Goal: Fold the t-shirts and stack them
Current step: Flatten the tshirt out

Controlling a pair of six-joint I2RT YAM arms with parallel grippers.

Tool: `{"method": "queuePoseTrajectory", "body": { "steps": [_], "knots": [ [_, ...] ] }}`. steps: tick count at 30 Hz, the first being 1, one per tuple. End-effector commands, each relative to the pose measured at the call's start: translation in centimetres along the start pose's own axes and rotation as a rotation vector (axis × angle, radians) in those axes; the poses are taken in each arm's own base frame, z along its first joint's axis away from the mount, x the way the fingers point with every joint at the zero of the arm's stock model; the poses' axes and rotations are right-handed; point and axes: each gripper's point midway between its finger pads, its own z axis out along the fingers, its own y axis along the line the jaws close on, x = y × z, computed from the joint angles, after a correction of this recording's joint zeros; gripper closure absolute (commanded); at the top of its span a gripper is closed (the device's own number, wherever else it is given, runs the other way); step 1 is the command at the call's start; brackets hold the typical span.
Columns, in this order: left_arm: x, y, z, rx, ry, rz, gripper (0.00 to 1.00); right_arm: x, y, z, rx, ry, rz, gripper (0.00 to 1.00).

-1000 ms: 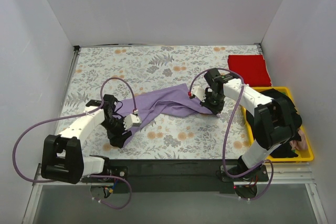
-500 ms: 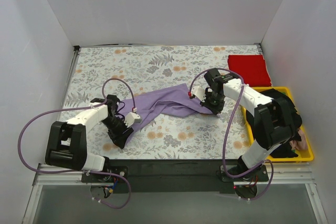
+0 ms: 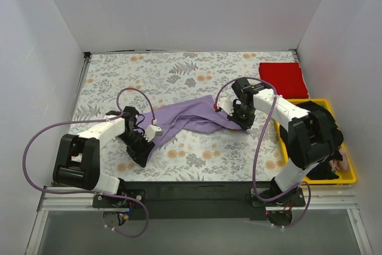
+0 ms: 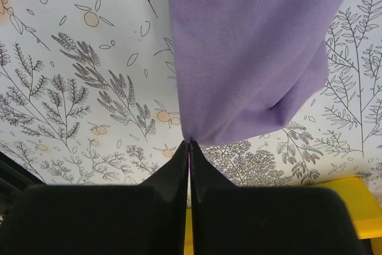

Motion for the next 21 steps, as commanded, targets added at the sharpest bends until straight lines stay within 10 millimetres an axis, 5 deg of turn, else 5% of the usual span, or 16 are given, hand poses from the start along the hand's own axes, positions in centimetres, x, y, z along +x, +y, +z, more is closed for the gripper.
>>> {"method": "queuePoseTrajectory", "body": {
  "steps": [1, 3, 6, 7, 9, 14, 15, 16, 17, 18, 21],
  "knots": [
    [-1.9, 1.3, -0.2, -0.053, -0.053, -0.031, 0.61, -0.7, -0.3, -0.5, 0.000, -0.014, 0.010, 0.99],
    [-1.8, 1.4, -0.1, -0.054, -0.052, -0.031, 0.64, -0.7, -0.3, -0.4, -0.004, -0.014, 0.011, 0.99],
    [-1.6, 0.6, -0.1, -0.023, -0.055, -0.019, 0.85, -0.9, -0.4, -0.4, -0.005, -0.018, 0.010, 0.99],
    [-1.9, 0.2, -0.5, -0.011, -0.068, -0.011, 1.00, -1.1, -0.4, -0.4, -0.009, -0.025, 0.010, 0.99],
    [-3.0, 0.1, -1.8, -0.032, -0.110, -0.010, 1.00, -1.9, -0.7, -0.5, -0.016, -0.044, 0.019, 0.99],
    [-7.8, 6.0, -7.7, -0.188, -0.238, -0.098, 1.00, -3.7, -3.3, 0.1, 0.013, -0.044, 0.021, 0.99],
    [-8.7, 7.3, -8.7, -0.206, -0.254, -0.110, 1.00, -3.7, -3.4, 0.3, 0.006, -0.039, 0.040, 0.91],
    [-8.9, 7.6, -9.0, -0.211, -0.255, -0.114, 1.00, -3.6, -3.3, 0.3, 0.000, -0.041, 0.045, 0.74],
    [-9.1, 8.0, -9.2, -0.214, -0.258, -0.114, 1.00, -3.3, -3.2, 0.2, -0.001, -0.039, 0.046, 0.73],
    [-9.3, 8.1, -9.4, -0.214, -0.261, -0.111, 1.00, -3.0, -3.0, 0.2, -0.003, -0.044, 0.042, 0.60],
    [-9.7, 8.4, -9.4, -0.215, -0.269, -0.106, 1.00, -1.3, -2.0, -0.1, -0.018, -0.064, 0.061, 0.56]
  ]
}}
